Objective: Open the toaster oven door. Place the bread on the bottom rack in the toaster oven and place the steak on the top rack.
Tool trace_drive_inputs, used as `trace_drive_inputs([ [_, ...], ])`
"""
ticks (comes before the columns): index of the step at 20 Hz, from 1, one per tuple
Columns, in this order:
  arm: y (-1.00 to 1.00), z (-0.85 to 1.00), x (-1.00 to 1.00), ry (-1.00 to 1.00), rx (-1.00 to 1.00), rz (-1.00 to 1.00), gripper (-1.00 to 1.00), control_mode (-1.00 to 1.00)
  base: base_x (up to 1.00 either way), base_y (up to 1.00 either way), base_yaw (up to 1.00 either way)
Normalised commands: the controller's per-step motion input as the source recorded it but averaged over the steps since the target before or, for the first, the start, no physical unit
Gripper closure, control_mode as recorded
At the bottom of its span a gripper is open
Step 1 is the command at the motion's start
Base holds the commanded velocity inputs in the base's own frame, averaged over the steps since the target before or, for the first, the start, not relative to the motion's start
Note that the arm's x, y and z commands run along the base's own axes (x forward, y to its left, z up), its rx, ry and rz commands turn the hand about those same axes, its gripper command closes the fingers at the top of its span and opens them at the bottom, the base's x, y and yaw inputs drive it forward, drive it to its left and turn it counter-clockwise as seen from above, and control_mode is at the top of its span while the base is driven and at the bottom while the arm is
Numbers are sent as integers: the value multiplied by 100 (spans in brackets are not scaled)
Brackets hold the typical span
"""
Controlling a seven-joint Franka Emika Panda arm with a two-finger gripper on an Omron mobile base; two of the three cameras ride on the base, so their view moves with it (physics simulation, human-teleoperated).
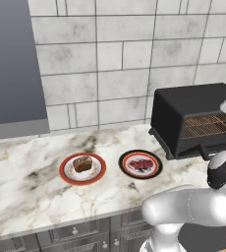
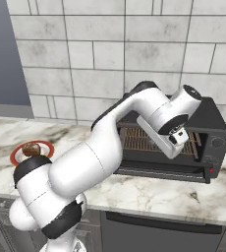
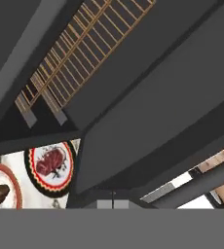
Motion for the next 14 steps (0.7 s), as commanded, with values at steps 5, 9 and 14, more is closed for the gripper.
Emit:
trace_drive_inputs([
  [5,-2,-20,24,18,-24,48,100,-100,0,0,0],
  [9,0,-37,9,19,-22,54,100,-100,0,0,0],
  [14,-2,-41,0,11,-15,55,100,-100,0,0,0],
])
